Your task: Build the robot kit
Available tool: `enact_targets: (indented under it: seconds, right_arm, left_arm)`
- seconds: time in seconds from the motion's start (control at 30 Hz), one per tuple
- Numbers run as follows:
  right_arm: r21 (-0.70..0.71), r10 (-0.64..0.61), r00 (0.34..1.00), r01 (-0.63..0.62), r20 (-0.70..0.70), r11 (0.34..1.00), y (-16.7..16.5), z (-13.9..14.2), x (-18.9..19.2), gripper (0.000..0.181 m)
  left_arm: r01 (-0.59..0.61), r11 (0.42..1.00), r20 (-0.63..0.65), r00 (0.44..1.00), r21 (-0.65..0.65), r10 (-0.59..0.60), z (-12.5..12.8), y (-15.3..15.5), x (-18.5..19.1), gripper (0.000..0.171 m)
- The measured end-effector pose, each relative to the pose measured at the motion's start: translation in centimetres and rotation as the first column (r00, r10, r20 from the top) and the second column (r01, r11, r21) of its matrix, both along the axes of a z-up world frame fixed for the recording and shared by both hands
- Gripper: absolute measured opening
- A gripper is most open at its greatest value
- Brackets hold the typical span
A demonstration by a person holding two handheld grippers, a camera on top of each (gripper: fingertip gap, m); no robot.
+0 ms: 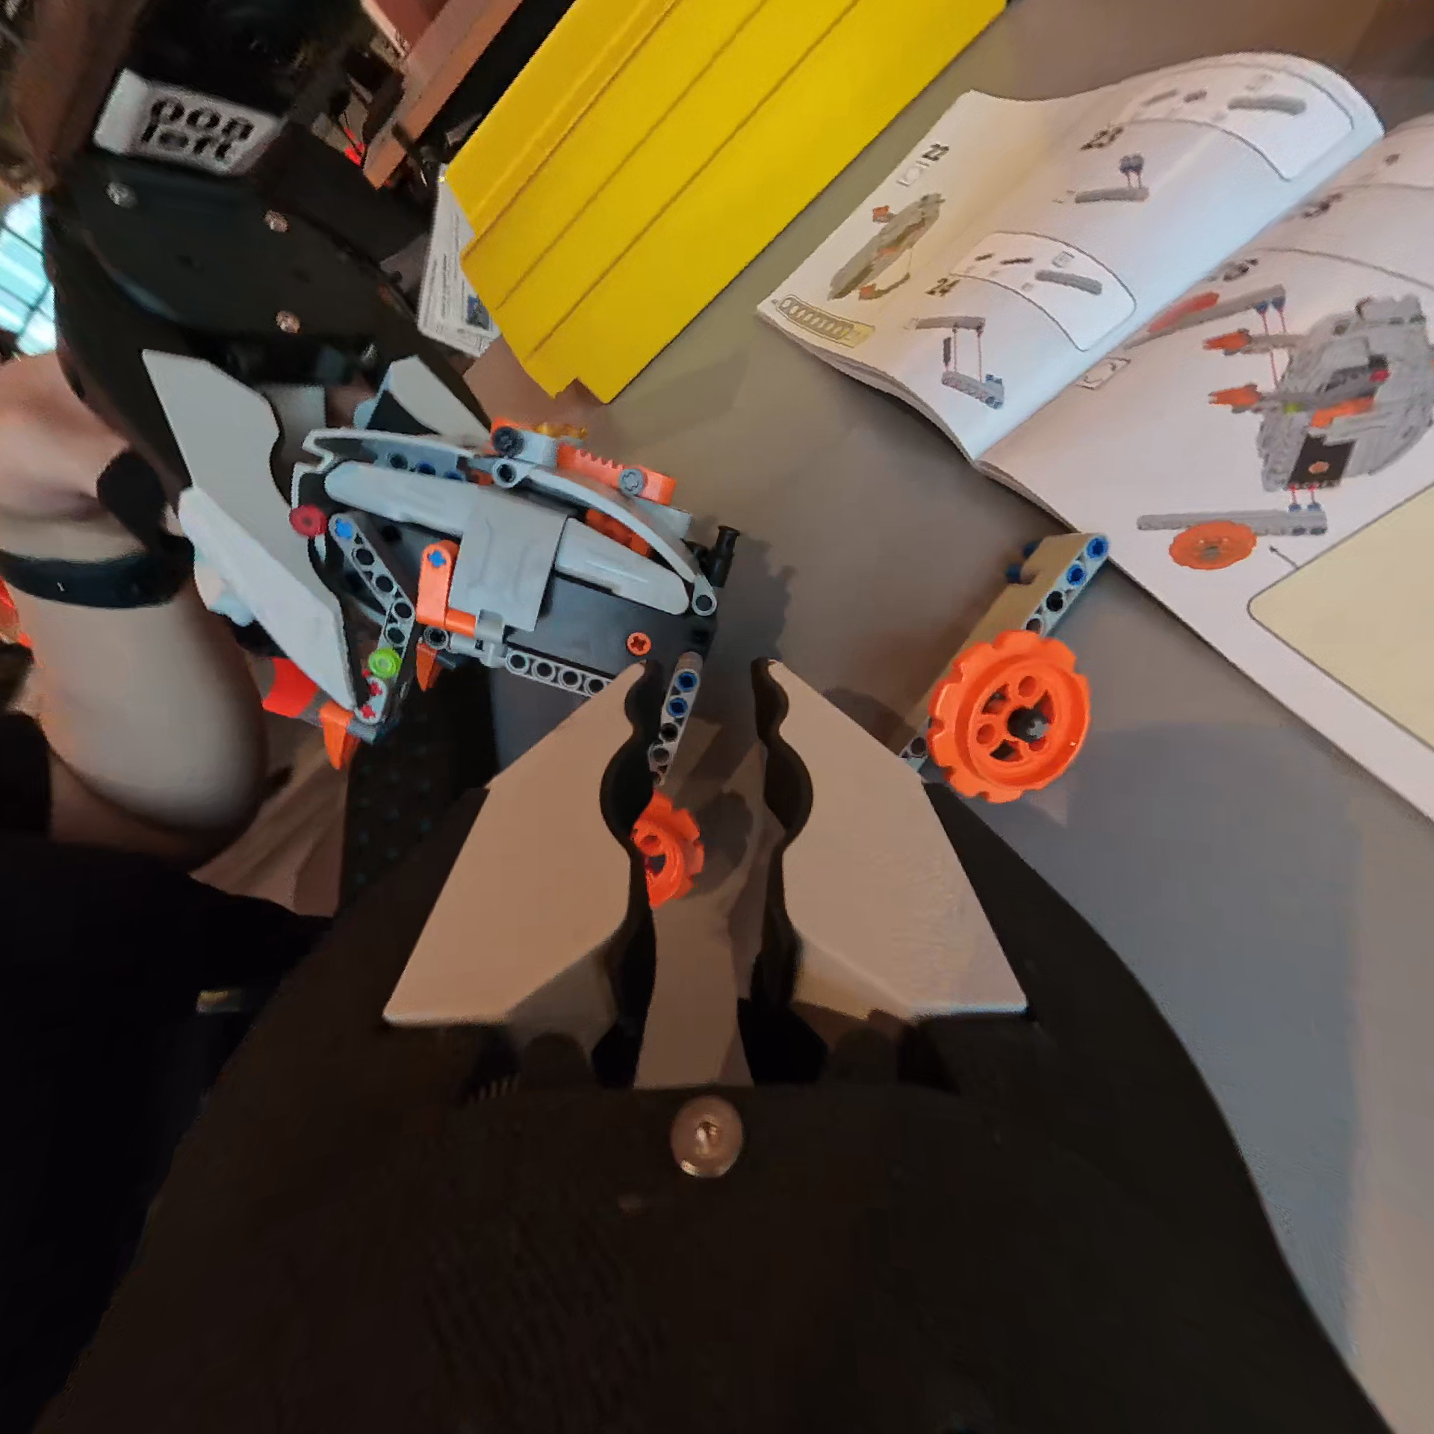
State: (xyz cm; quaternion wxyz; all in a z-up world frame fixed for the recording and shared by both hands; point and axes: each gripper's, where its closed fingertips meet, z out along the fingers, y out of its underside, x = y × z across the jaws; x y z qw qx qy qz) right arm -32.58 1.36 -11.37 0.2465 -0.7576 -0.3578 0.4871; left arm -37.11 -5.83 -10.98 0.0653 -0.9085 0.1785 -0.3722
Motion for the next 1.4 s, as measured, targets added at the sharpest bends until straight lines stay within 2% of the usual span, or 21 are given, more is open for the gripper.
enact_targets:
  seconds: [0.13, 0.2, 0.47, 0.63, 0.77, 0.87, 0.93, 1.0, 1.07, 1.13, 1.17, 1.27, 1.4]
  right_arm:
    - [-0.117, 0.002, 1.000, -0.002, 0.004, 0.993, -0.5, -0.5, -0.7, 0.022]
    - [-0.139, 0.064, 0.997, -0.058, 0.037, 0.989, -1.5, -0.9, -1.0, 0.008]
    - [-0.134, 0.074, 0.991, -0.060, 0.107, 0.989, -1.6, -1.2, -0.8, 0.007]
    - [-0.136, 0.030, 0.992, -0.013, 0.122, 0.991, -1.3, -1.2, -1.0, 0.007]
    - [-0.143, 0.015, 0.994, 0.001, 0.108, 0.990, -1.0, -1.3, -1.1, 0.007]
    - [-0.160, 0.002, 1.000, 0.002, 0.025, 0.987, -0.6, -1.1, -1.5, 0.007]
    - [-0.134, 0.056, 0.998, -0.058, -0.014, 0.989, -1.2, -0.7, -1.8, 0.018]
    - [0.025, 0.119, 0.993, -0.119, 0.007, 0.993, -1.6, 0.2, -1.7, 0.036]
    - [0.311, 0.121, 0.986, -0.150, 0.112, 0.938, -1.2, 0.7, -1.2, 0.044]
    - [0.545, 0.103, 0.973, -0.201, 0.205, 0.814, -1.4, 1.4, -1.1, 0.045]
    - [0.614, 0.096, 0.966, -0.227, 0.238, 0.756, -1.8, 1.6, -1.2, 0.045]
    - [0.705, 0.073, 0.951, -0.272, 0.299, 0.654, -3.3, 1.8, -2.2, 0.047]
    - [0.803, 0.002, 0.937, -0.300, 0.349, 0.515, -3.1, 1.4, -3.1, 0.056]
  left_arm:
    - [-0.014, 1.000, 0.013, 1.000, 0.001, 0.014, 0.0, -0.1, 0.0, 0.091]
    - [-0.007, 1.000, 0.012, 1.000, -0.002, 0.007, -0.1, -0.2, -0.1, 0.091]
    - [0.042, 0.999, -0.013, 0.999, 0.013, -0.042, -0.3, -0.6, 0.2, 0.091]
    - [0.054, 0.998, 0.004, 0.999, -0.016, -0.054, -0.4, -0.7, 0.6, 0.094]
    - [0.032, 0.999, 0.013, 0.999, -0.025, -0.032, -0.3, -0.5, 0.7, 0.096]
    - [-0.012, 1.000, 0.053, 0.998, -0.028, 0.013, -0.2, -0.1, 0.4, 0.096]
    - [-0.053, 0.998, 0.087, 0.995, -0.042, 0.056, 0.0, 0.1, 0.3, 0.095]
    - [-0.070, 0.996, 0.098, 0.992, -0.048, 0.075, -0.1, -0.1, 0.1, 0.093]
    - [-0.083, 0.995, 0.107, 0.990, -0.055, 0.089, -0.1, -0.3, -0.1, 0.091]
    - [-0.108, 0.992, 0.123, 0.986, -0.063, 0.115, -0.1, -0.3, -0.2, 0.090]
    - [-0.119, 0.990, 0.130, 0.983, -0.069, 0.127, -0.1, -0.3, -0.2, 0.090]
    - [-0.155, 0.984, 0.158, 0.973, -0.090, 0.168, 0.0, -0.2, -0.2, 0.090]
    - [-0.186, 0.977, 0.177, 0.963, -0.101, 0.201, 0.1, 0.0, -0.2, 0.089]
